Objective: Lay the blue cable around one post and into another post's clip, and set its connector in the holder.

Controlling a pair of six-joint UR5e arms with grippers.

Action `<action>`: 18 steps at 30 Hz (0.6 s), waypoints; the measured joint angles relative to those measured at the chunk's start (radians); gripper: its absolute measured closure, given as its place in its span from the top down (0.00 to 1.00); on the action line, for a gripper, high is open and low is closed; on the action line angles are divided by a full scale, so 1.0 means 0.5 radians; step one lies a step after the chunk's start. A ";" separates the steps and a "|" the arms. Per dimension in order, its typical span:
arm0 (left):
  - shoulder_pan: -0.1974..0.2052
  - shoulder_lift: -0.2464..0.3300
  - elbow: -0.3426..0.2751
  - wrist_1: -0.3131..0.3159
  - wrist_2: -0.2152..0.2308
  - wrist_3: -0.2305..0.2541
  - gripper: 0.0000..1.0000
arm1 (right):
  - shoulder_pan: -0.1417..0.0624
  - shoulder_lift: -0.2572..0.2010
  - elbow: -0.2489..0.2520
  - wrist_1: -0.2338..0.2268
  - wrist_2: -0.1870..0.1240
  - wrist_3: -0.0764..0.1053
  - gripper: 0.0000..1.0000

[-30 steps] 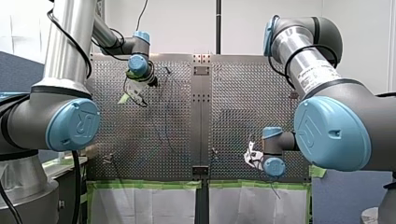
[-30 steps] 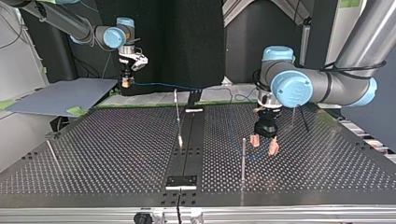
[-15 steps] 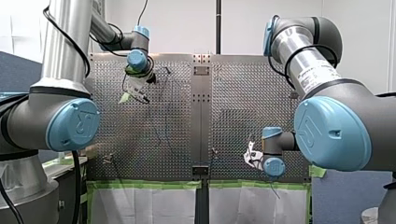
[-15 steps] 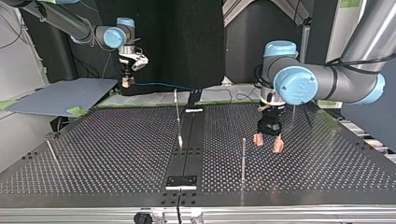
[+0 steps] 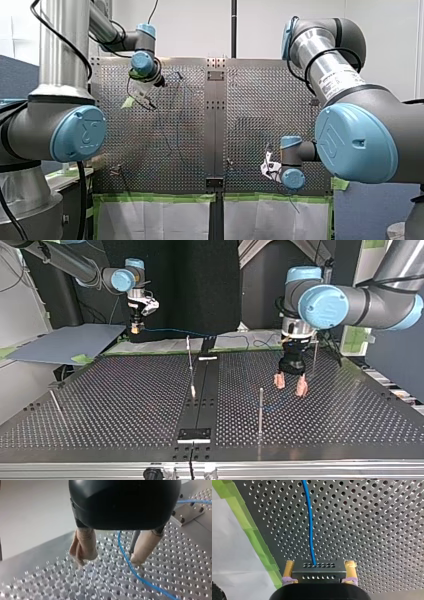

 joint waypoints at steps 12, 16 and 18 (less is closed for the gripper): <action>-0.020 0.241 -0.242 0.012 -0.079 0.240 1.00 | 0.001 0.000 0.000 0.012 0.004 -0.002 0.19; -0.036 0.321 -0.322 0.014 -0.042 0.319 1.00 | 0.004 0.000 0.000 0.038 0.031 -0.010 0.19; -0.060 0.366 -0.366 0.018 -0.007 0.364 1.00 | 0.007 0.000 0.000 0.052 0.043 -0.012 0.19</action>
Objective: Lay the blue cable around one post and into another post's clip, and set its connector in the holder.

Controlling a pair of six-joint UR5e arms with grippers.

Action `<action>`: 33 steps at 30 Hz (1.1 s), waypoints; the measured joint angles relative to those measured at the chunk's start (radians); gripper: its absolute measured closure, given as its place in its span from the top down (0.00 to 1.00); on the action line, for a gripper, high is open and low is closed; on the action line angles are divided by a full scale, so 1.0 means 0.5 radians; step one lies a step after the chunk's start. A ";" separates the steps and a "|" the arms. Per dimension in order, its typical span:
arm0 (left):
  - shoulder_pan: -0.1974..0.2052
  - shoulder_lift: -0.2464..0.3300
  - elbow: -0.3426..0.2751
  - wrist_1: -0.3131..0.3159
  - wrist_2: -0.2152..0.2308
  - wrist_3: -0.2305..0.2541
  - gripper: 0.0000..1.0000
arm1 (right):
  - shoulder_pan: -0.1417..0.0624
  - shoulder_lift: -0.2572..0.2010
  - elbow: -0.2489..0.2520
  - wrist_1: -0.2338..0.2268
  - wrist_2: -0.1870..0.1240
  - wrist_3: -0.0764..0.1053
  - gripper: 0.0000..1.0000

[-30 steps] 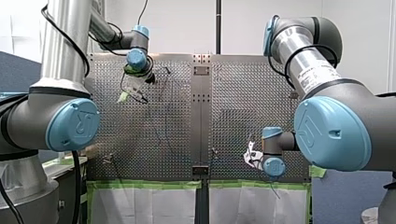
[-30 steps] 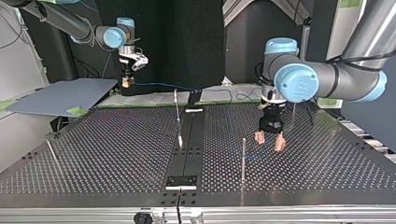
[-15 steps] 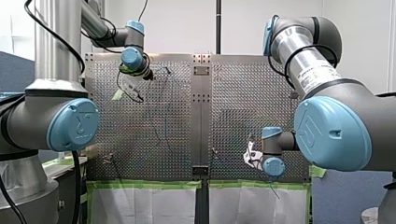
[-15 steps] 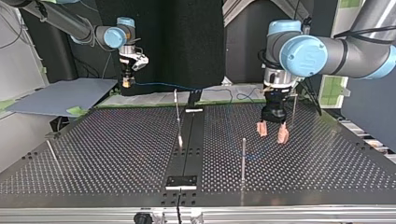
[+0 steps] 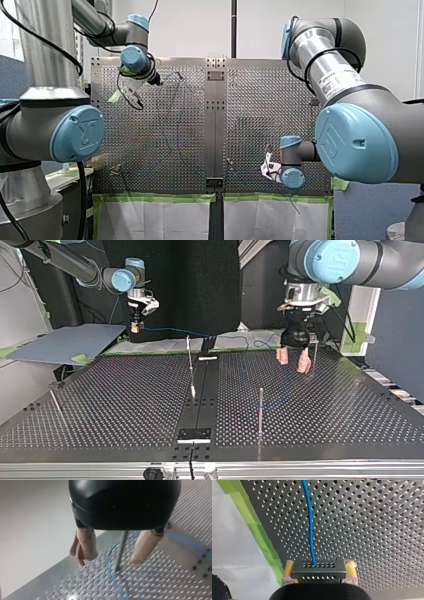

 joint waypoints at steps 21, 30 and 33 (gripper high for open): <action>-0.427 -0.123 -0.442 0.223 -0.087 0.442 1.00 | 0.019 -0.001 -0.020 0.024 0.008 -0.017 0.19; -0.594 -0.290 -0.609 0.391 -0.253 0.610 1.00 | 0.027 -0.003 -0.036 0.087 0.062 -0.058 0.19; -0.656 -0.352 -0.671 0.453 -0.315 0.672 1.00 | 0.039 -0.003 -0.036 0.111 0.111 -0.069 0.19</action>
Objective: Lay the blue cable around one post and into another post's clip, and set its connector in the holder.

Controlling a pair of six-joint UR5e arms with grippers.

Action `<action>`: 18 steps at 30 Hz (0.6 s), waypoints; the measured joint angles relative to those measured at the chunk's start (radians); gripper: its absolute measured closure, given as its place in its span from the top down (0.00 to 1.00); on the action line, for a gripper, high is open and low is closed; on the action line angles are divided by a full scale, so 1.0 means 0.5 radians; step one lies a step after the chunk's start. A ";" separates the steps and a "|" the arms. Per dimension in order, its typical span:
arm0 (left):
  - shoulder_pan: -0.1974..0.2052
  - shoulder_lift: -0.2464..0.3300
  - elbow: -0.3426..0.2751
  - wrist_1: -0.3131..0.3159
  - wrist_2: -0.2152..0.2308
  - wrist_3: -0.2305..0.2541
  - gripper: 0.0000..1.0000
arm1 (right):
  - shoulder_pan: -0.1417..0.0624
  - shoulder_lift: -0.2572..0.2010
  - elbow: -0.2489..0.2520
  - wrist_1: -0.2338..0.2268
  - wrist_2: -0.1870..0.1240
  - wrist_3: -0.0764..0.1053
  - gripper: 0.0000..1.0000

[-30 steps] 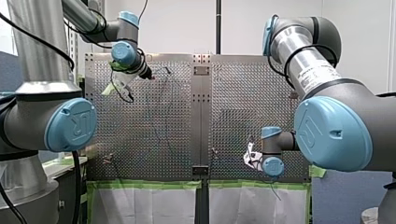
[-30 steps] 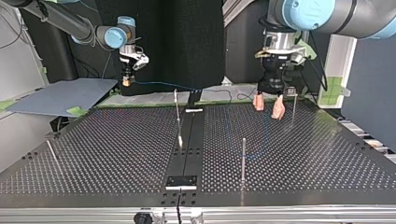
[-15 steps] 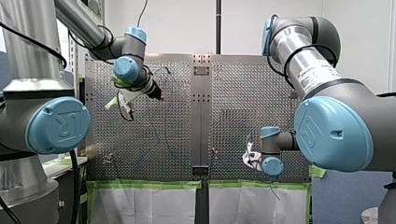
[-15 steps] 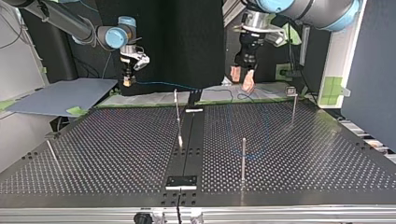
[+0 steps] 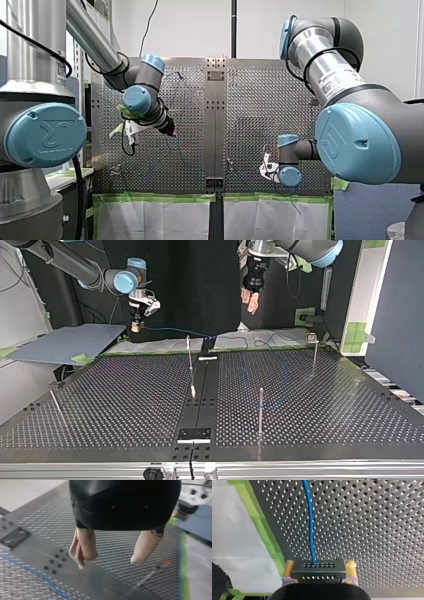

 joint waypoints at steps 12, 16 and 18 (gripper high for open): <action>-0.249 -0.249 -0.082 0.249 -0.200 0.249 1.00 | 0.074 -0.011 0.003 0.124 0.099 -0.022 0.19; -0.320 -0.320 -0.021 0.319 -0.201 0.319 1.00 | 0.087 -0.015 0.005 0.138 0.084 -0.038 0.19; -0.360 -0.361 0.000 0.360 -0.177 0.360 1.00 | 0.090 -0.015 0.006 0.141 0.052 -0.051 0.19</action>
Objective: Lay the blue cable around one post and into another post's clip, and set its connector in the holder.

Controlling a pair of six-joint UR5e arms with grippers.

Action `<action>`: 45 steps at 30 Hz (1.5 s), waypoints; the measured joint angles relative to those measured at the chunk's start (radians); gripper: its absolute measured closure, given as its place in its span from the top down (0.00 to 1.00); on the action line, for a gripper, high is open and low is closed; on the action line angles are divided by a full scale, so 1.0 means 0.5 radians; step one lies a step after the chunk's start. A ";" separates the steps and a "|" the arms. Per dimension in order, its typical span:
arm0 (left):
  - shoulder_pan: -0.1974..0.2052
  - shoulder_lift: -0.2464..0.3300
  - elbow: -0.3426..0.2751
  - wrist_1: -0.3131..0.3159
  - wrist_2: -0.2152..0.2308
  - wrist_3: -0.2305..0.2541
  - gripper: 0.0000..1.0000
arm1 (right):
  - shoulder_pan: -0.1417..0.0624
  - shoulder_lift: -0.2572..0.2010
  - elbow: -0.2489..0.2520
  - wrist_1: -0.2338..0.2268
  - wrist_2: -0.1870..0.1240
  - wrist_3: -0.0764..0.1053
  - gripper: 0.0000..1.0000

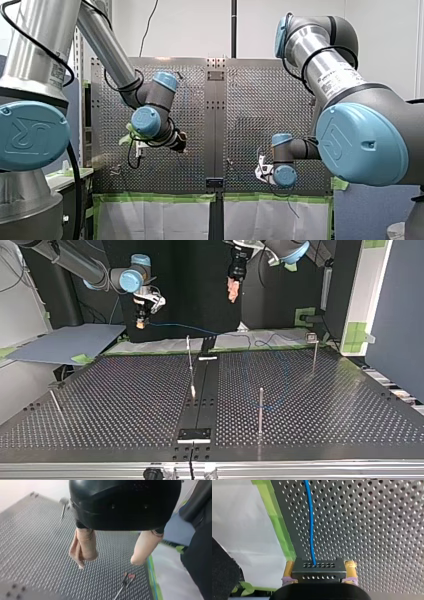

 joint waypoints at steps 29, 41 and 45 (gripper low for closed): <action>-0.066 -0.579 0.284 0.579 0.110 0.187 1.00 | -0.079 -0.021 -0.001 -0.105 -0.552 0.087 0.19; 0.021 -0.842 0.383 0.619 0.176 0.099 1.00 | -0.094 -0.198 0.001 -0.030 -0.784 0.136 0.19; 0.035 -0.922 0.437 0.627 0.172 0.065 1.00 | -0.092 -0.242 0.006 0.001 -0.857 0.137 0.19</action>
